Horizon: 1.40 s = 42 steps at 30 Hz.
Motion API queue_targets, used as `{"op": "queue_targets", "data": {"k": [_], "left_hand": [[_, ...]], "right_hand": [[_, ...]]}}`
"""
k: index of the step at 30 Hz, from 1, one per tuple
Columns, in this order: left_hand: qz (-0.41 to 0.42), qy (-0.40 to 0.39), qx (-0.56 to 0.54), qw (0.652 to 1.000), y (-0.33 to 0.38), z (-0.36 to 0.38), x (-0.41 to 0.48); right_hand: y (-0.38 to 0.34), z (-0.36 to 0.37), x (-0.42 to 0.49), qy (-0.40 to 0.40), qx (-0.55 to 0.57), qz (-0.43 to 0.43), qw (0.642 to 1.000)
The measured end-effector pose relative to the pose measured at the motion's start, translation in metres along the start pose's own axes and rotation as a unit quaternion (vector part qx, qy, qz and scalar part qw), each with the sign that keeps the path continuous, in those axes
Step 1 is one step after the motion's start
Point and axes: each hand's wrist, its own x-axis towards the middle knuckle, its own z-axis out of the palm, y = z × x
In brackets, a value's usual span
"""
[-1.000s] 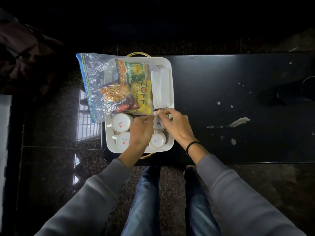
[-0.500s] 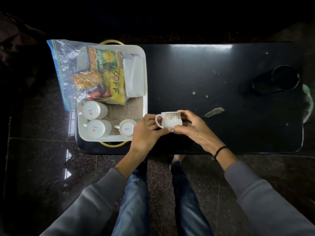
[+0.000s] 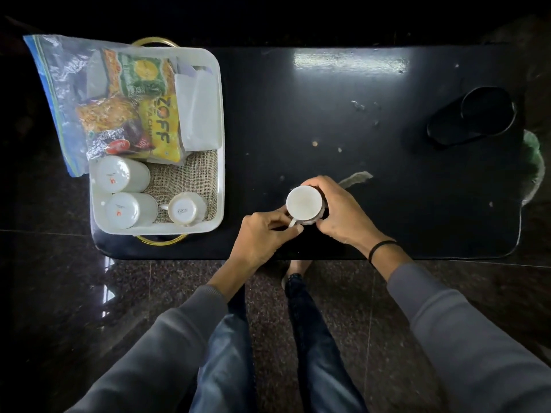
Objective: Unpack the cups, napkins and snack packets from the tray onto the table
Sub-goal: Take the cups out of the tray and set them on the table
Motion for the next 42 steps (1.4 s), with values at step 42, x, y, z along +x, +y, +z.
{"op": "queue_targets", "data": {"k": [42], "left_hand": [[-0.046, 0.217, 0.407, 0.886, -0.021, -0.129, -0.03]], "right_hand": [[-0.147, 0.071, 0.057, -0.044, -0.041, -0.039, 0.997]]}}
